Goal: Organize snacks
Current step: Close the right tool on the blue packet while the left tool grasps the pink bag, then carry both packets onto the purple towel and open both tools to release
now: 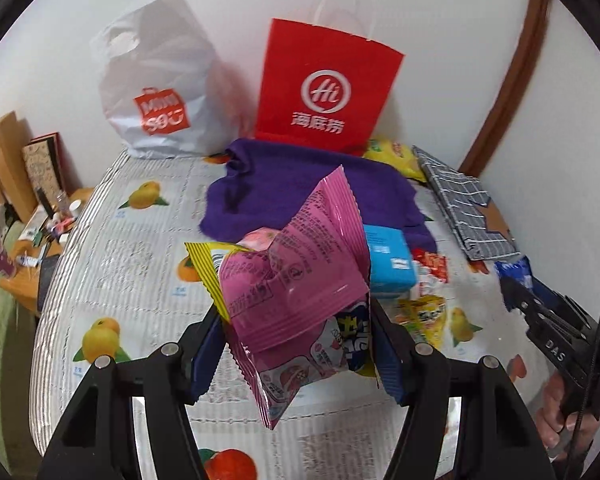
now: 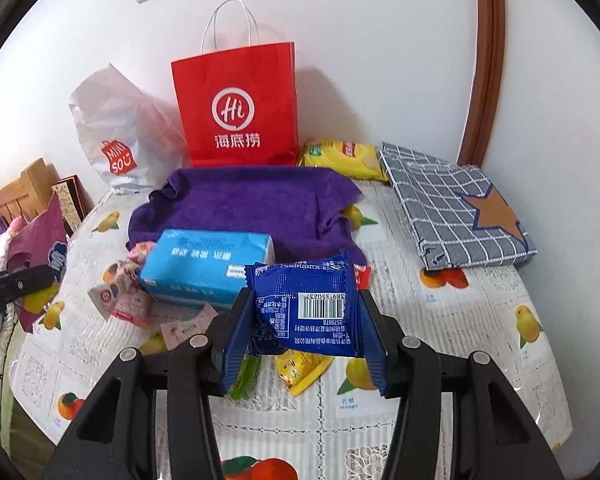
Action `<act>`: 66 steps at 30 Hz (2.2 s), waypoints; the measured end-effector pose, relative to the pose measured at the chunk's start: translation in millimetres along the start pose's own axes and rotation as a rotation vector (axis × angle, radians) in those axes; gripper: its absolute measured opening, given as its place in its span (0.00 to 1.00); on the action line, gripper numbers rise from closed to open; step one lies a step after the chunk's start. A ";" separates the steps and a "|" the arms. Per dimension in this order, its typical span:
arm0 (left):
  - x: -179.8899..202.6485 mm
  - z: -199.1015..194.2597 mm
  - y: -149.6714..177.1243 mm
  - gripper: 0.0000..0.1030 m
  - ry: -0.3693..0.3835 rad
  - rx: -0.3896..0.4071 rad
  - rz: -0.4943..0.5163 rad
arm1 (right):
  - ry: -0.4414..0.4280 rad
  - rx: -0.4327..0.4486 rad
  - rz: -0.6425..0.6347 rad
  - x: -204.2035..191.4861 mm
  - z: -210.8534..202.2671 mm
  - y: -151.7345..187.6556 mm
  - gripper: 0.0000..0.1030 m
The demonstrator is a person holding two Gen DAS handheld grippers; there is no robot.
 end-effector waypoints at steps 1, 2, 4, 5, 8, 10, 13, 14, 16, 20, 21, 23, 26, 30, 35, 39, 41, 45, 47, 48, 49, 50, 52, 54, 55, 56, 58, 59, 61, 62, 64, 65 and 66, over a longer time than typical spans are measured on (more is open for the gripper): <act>5.0 -2.0 -1.5 0.62 0.008 0.004 0.007 | -0.002 0.000 0.001 -1.1 0.2 -2.9 0.49; 8.6 -3.1 -3.5 0.62 0.013 0.005 0.012 | -0.008 0.002 0.001 -2.5 0.4 -6.3 0.49; 14.9 -4.2 -7.2 0.62 0.021 0.010 0.020 | -0.012 0.006 -0.005 -5.8 1.0 -13.1 0.49; 17.8 -4.3 -10.0 0.62 0.022 0.011 0.024 | -0.013 0.009 -0.007 -7.0 1.5 -15.8 0.49; 25.5 -3.8 -21.0 0.62 0.027 0.019 0.034 | -0.019 0.012 -0.015 -10.1 3.6 -25.9 0.49; 29.3 -1.9 -28.4 0.62 0.023 0.025 0.038 | -0.018 0.015 -0.013 -10.2 5.9 -32.4 0.49; 33.6 1.7 -39.7 0.62 0.031 0.031 0.039 | -0.023 0.018 -0.015 -10.7 10.8 -42.3 0.49; 34.5 3.9 -43.4 0.62 0.029 0.032 0.039 | -0.024 0.019 -0.017 -10.4 12.7 -45.6 0.49; 36.8 9.4 -50.2 0.62 0.030 0.030 0.044 | -0.026 0.022 -0.018 -9.3 16.4 -51.4 0.49; 38.6 21.0 -63.5 0.62 0.024 0.025 0.048 | -0.040 0.025 -0.013 -7.6 28.0 -64.8 0.49; 38.8 24.0 -67.3 0.62 0.022 0.023 0.051 | -0.045 0.026 -0.009 -7.0 31.0 -68.4 0.49; 39.4 30.5 -76.3 0.62 0.019 0.024 0.053 | -0.050 0.027 -0.006 -6.4 37.7 -75.7 0.49; 39.5 39.3 -89.6 0.62 0.017 0.028 0.055 | -0.059 0.025 -0.009 -6.7 50.4 -87.2 0.49; 38.7 56.0 -106.6 0.62 0.015 0.027 0.051 | -0.063 0.022 -0.017 -4.9 67.8 -99.9 0.49; 36.9 83.1 -123.8 0.62 0.008 0.012 0.048 | -0.066 0.009 -0.012 3.7 93.9 -112.4 0.49; 33.8 107.1 -136.9 0.62 0.002 -0.003 0.041 | -0.061 -0.006 -0.009 13.6 114.9 -118.9 0.49; 31.7 117.7 -143.0 0.62 -0.002 -0.008 0.037 | -0.063 -0.008 -0.005 18.3 124.8 -121.8 0.49; 25.9 139.3 -155.1 0.62 -0.017 -0.019 0.026 | -0.060 -0.020 0.014 28.9 147.0 -126.3 0.49; 23.9 150.5 -160.6 0.62 -0.021 -0.026 0.021 | -0.060 -0.026 0.023 34.2 159.2 -128.9 0.49; 23.0 155.5 -162.3 0.62 -0.024 -0.030 0.019 | -0.061 -0.028 0.025 35.8 163.2 -129.4 0.49; 22.4 160.4 -163.7 0.62 -0.028 -0.034 0.020 | -0.062 -0.031 0.026 37.0 168.6 -130.1 0.49; 21.5 165.3 -165.0 0.62 -0.032 -0.038 0.020 | -0.063 -0.036 0.024 38.4 175.6 -130.7 0.49; 19.7 176.3 -166.5 0.62 -0.038 -0.051 0.018 | -0.063 -0.045 0.023 39.8 185.5 -130.6 0.49; 19.2 188.6 -168.5 0.62 -0.041 -0.064 0.020 | -0.071 -0.057 0.027 42.3 196.3 -130.0 0.49; 19.2 193.4 -169.3 0.63 -0.046 -0.068 0.021 | -0.075 -0.066 0.027 43.8 203.1 -129.7 0.49; 19.2 196.7 -169.6 0.63 -0.050 -0.072 0.024 | -0.075 -0.072 0.026 44.4 207.2 -129.3 0.49; 18.5 204.5 -169.8 0.63 -0.054 -0.080 0.026 | -0.078 -0.083 0.025 45.9 216.9 -128.8 0.49; 18.0 207.9 -169.4 0.63 -0.056 -0.086 0.026 | -0.082 -0.091 0.027 46.9 223.1 -128.3 0.49; 17.0 217.6 -167.8 0.63 -0.059 -0.102 0.031 | -0.086 -0.106 0.029 48.7 231.5 -126.7 0.49; 16.5 220.9 -167.7 0.63 -0.061 -0.106 0.031 | -0.088 -0.114 0.026 48.9 236.4 -125.8 0.49; 15.6 229.0 -166.2 0.63 -0.061 -0.122 0.028 | -0.084 -0.130 0.022 49.5 245.8 -123.9 0.49; 15.9 231.8 -165.5 0.63 -0.058 -0.128 0.029 | -0.086 -0.137 0.022 49.6 249.6 -123.3 0.49; 16.2 234.6 -164.7 0.63 -0.055 -0.134 0.030 | -0.087 -0.141 0.022 49.7 252.4 -122.8 0.49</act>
Point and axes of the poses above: each gripper's, at about its wrist camera, not at the fingertips, and z roughly the way its jaws point, x to its right, y to its underside, the point moved 8 cm from there along z, roughly the way its jaws point, and after that the axes turned 15 degrees about -y, right-handed, at the moved point
